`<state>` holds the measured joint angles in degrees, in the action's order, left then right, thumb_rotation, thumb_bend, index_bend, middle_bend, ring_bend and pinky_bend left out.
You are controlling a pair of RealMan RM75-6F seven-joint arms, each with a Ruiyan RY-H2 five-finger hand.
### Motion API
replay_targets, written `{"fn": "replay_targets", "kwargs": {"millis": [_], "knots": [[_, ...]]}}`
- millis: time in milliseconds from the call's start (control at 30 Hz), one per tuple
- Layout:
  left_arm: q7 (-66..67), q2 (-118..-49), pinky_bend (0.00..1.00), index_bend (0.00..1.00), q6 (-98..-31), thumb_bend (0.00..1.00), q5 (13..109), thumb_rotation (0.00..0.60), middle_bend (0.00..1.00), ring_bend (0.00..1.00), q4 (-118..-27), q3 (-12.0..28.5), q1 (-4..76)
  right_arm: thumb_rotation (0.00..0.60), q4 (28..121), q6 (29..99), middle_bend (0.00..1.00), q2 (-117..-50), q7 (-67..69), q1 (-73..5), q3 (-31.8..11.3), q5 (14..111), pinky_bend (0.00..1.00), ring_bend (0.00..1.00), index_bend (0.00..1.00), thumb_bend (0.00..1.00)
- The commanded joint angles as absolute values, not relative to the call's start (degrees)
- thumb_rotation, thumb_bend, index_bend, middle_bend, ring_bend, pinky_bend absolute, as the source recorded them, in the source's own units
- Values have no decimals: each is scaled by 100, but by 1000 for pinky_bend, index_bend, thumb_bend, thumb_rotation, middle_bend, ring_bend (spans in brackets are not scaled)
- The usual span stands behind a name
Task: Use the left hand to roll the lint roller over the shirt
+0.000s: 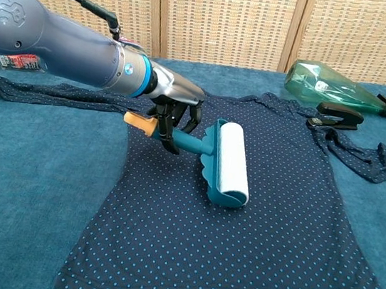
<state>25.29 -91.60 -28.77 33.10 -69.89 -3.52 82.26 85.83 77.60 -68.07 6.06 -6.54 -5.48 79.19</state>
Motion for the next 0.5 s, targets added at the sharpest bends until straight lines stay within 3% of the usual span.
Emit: {"fn": "replay_targets", "kwargs": {"millis": [33,300,500], "knots": [[2648,-9074,661,880,-3007,326,3130,600,870,722,-7137,-484,8279,600,8588,7771,0,-6802,604,-649,-545,7927,0,0,0,90],[2696,-8682,660,880,-3306,326,3022,600,870,722,-7411,-883,7958,600,8651,7829,0,-6791,539,-636,-527,7982,0,0,0,90],[2465,-8476,660,880,-3324,327,3266,600,870,722,-7358,-965,7583,600,8688,7843,0,-6804,469,-635,-496,8030,0,0,0,90]]}}
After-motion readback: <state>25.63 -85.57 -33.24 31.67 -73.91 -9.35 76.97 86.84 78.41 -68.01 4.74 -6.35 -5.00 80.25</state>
